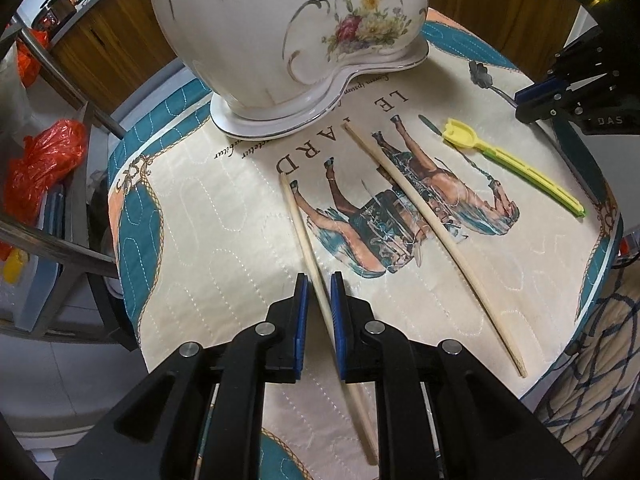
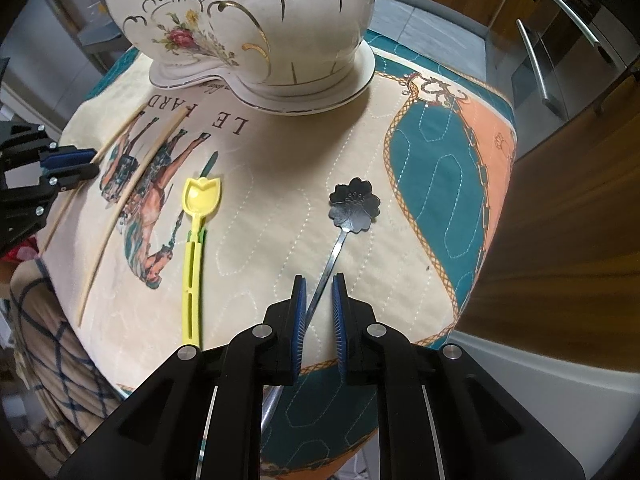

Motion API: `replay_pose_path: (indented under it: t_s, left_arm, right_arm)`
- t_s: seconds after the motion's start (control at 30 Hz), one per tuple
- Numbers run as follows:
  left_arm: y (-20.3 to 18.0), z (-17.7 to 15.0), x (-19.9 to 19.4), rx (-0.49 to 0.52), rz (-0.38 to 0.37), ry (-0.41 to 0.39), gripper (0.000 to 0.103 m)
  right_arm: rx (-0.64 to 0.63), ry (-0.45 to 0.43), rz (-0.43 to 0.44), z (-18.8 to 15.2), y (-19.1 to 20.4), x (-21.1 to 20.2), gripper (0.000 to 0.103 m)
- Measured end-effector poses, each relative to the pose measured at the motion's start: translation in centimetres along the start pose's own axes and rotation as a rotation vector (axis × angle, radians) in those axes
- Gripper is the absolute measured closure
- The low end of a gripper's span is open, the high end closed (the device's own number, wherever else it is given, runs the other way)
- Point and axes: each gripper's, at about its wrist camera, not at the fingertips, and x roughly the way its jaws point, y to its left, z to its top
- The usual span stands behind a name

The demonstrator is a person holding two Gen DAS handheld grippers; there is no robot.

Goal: Organize utensils
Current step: 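Grasp the chopstick with the left tool while the right tool grasps the silver spoon, lift, then lower the chopstick into the taller vase while the right tool lowers the spoon into the shorter vase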

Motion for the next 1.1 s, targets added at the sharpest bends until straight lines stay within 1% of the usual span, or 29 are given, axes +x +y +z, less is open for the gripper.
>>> replay_pose_path:
  t_s: [0.13, 0.23, 0.3, 0.4, 0.5, 0.53, 0.67, 0.77, 0.83, 1.03, 1.1]
  left_arm:
    - [-0.1, 0.3, 0.1, -0.01, -0.003, 0.009, 0.091]
    - [0.0, 0.4, 0.2, -0.015, -0.012, 0.011, 0.094]
    - [-0.2, 0.3, 0.1, -0.004, -0.003, 0.004, 0.098]
    - [-0.9, 0.2, 0.1, 0.009, 0.033, -0.01, 0.098]
    - [-1.1, -0.1, 0.0, 0.0, 0.048, -0.033, 0.098]
    - [-1.0, -0.2, 0.0, -0.014, 0.047, -0.046, 0.098]
    - [-0.5, -0.8, -0.4, -0.08, 0.022, -0.109, 0.099]
    - [-0.3, -1.5, -1.3, -0.127, -0.015, -0.177, 0.099]
    - [-0.6, -1.5, -1.8, -0.141, -0.035, -0.203, 0.098]
    - [-1.2, -1.7, -4.3, -0.172, -0.067, -0.294, 0.098]
    - [-0.9, -1.8, -5.0, -0.183, -0.076, -0.327, 0.098]
  right_arm:
    - [0.008, -0.011, 0.009, 0.0, -0.1, 0.0, 0.088]
    - [0.018, -0.03, 0.011, -0.2, -0.2, -0.1, 0.088]
    - [0.019, -0.05, 0.004, -0.5, -0.1, -0.2, 0.088]
    - [0.029, -0.088, 0.006, -1.1, -0.1, -0.3, 0.089]
    - [0.039, -0.129, 0.01, -1.6, -0.1, -0.4, 0.09]
    - [0.042, -0.138, 0.012, -1.6, 0.0, -0.5, 0.094]
    - [0.08, -0.177, 0.05, -2.2, -0.4, -0.8, 0.099]
    - [0.097, -0.203, 0.067, -2.8, -0.7, -1.1, 0.099]
    - [0.104, -0.233, 0.09, -3.0, -0.7, -1.6, 0.099]
    - [0.133, -0.308, 0.152, -3.4, -1.3, -3.1, 0.099]
    - [0.142, -0.337, 0.172, -3.5, -1.8, -3.6, 0.099]
